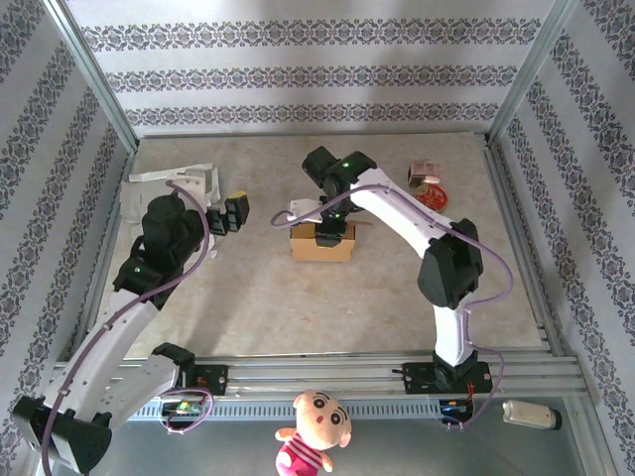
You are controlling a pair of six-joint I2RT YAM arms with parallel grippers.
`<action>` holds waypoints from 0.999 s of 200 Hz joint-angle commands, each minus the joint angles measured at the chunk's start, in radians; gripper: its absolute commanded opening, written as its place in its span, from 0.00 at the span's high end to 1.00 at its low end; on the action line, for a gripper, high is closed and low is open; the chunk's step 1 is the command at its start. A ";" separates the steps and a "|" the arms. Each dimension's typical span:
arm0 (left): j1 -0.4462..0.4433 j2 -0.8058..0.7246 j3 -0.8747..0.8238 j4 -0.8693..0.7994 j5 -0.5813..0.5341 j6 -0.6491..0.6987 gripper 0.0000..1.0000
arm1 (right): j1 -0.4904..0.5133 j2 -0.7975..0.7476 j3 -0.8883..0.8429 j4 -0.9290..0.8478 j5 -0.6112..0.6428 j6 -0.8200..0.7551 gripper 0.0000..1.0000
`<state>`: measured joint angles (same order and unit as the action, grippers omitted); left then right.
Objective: Fold the paper box
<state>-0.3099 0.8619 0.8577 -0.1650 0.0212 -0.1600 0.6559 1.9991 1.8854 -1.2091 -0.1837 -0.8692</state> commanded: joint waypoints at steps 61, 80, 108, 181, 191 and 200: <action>0.017 0.126 0.024 0.016 0.093 -0.011 0.05 | -0.040 -0.030 -0.007 0.070 -0.051 0.008 0.23; 0.018 0.159 0.029 0.029 0.140 -0.017 0.05 | -0.058 -0.115 -0.086 0.169 -0.096 0.035 0.17; 0.018 0.211 0.074 0.021 0.263 0.002 0.04 | -0.111 -0.233 -0.197 0.324 -0.200 0.174 0.13; 0.015 0.386 0.281 -0.235 0.488 0.135 0.00 | -0.365 -0.629 -0.717 0.821 -0.353 0.870 0.14; 0.016 0.408 0.302 -0.260 0.509 0.136 0.00 | -0.386 -0.636 -0.725 0.796 -0.352 0.917 0.19; 0.016 0.424 0.315 -0.277 0.533 0.143 0.00 | -0.389 -0.642 -0.735 0.769 -0.387 0.912 0.22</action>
<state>-0.3054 1.2491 1.1267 -0.3130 0.4644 -0.0643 0.2852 1.3678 1.1900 -0.4881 -0.4992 -0.1398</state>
